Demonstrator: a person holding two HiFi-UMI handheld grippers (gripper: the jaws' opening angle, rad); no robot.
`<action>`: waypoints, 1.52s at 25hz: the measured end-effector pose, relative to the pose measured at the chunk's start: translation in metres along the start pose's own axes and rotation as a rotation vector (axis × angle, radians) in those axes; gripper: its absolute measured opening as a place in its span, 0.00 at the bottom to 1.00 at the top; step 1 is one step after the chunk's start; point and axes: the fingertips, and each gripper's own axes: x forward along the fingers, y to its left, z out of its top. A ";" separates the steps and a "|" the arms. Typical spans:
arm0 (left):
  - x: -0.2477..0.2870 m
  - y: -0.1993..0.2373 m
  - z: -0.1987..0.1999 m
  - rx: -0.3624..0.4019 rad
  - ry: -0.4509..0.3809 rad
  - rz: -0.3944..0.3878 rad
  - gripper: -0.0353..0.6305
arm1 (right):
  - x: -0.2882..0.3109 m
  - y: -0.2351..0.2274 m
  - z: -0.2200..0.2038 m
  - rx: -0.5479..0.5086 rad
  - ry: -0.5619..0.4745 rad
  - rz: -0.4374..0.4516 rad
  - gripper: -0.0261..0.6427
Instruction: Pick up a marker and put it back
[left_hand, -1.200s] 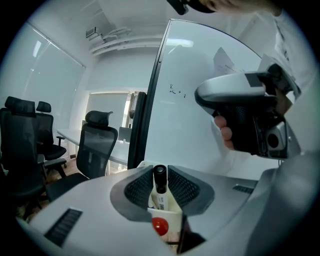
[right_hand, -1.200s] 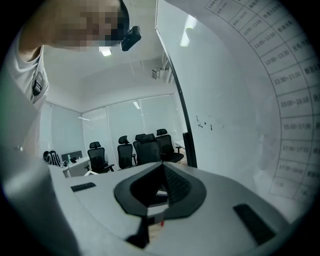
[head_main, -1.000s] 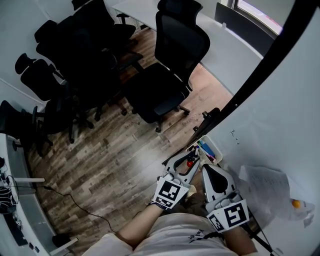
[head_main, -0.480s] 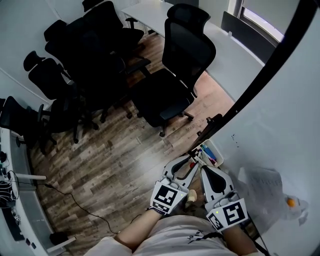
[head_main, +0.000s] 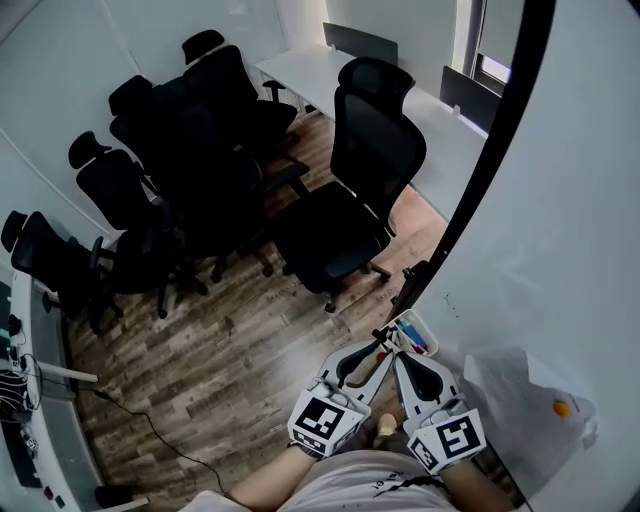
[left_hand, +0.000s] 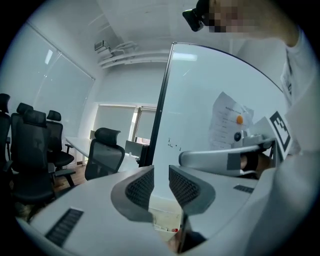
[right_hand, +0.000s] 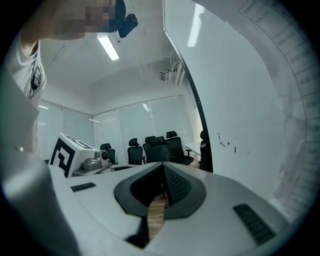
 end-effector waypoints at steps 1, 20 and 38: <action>-0.003 -0.002 0.006 0.001 -0.009 0.003 0.21 | -0.001 0.001 0.003 -0.003 -0.005 0.004 0.06; -0.043 -0.049 0.072 -0.030 -0.089 0.059 0.08 | -0.035 0.027 0.049 -0.045 -0.081 0.114 0.06; -0.067 -0.082 0.071 -0.041 -0.122 0.126 0.07 | -0.069 0.042 0.042 -0.078 -0.060 0.158 0.06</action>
